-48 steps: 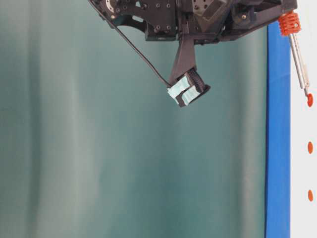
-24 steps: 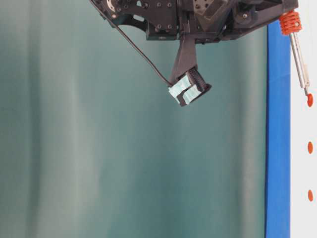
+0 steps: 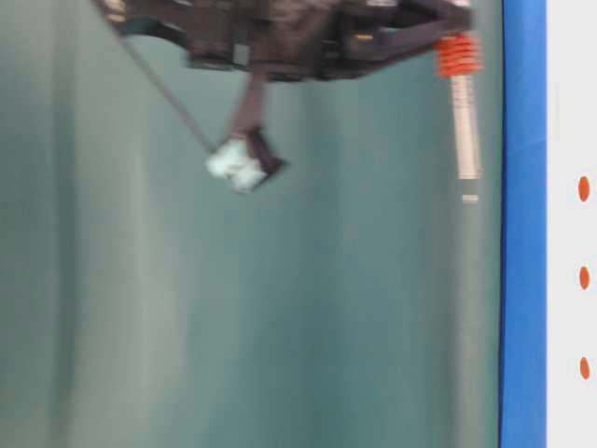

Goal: Touch the tip of the soldering iron to the mark.
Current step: 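Lift the iron and carry it back toward its spot below the board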

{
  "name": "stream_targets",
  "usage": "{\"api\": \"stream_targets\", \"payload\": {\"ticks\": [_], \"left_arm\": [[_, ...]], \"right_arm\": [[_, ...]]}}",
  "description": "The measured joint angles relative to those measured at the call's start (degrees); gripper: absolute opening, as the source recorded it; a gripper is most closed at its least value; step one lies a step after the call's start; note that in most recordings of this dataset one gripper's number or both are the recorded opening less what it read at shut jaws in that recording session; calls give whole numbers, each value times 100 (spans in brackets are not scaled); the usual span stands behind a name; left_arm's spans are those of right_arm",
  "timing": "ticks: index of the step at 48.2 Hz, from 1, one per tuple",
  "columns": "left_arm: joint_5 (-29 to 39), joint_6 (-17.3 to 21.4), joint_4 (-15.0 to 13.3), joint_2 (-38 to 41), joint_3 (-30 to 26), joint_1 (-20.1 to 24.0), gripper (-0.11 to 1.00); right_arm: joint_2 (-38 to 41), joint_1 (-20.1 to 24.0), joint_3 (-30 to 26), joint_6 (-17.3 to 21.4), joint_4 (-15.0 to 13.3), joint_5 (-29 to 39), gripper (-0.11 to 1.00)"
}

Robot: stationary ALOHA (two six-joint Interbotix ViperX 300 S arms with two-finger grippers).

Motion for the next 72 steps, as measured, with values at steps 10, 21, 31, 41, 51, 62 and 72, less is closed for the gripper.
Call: {"api": "stream_targets", "payload": {"ticks": [10,21,31,41,51,62,72], "left_arm": [[0,0,0,0,-9,0,0],[-9,-9,0,0,-9,0,0],[-18,-9,0,0,-9,0,0],[-26,-35,0,0,-9,0,0],[-35,-62,0,0,-9,0,0],[-62,-70,0,0,-9,0,0],[-62,-79,0,-9,-9,-9,0]], "right_arm": [[-352,0,-193,0,-79,396,6],[-387,0,-193,18,-88,431,6],[-387,79,-193,176,-62,457,6],[-387,677,-185,773,0,483,6],[-396,1564,-158,1714,9,519,6],[-396,2689,-149,2865,9,527,6],[-396,3375,-149,3533,18,527,6]]}}
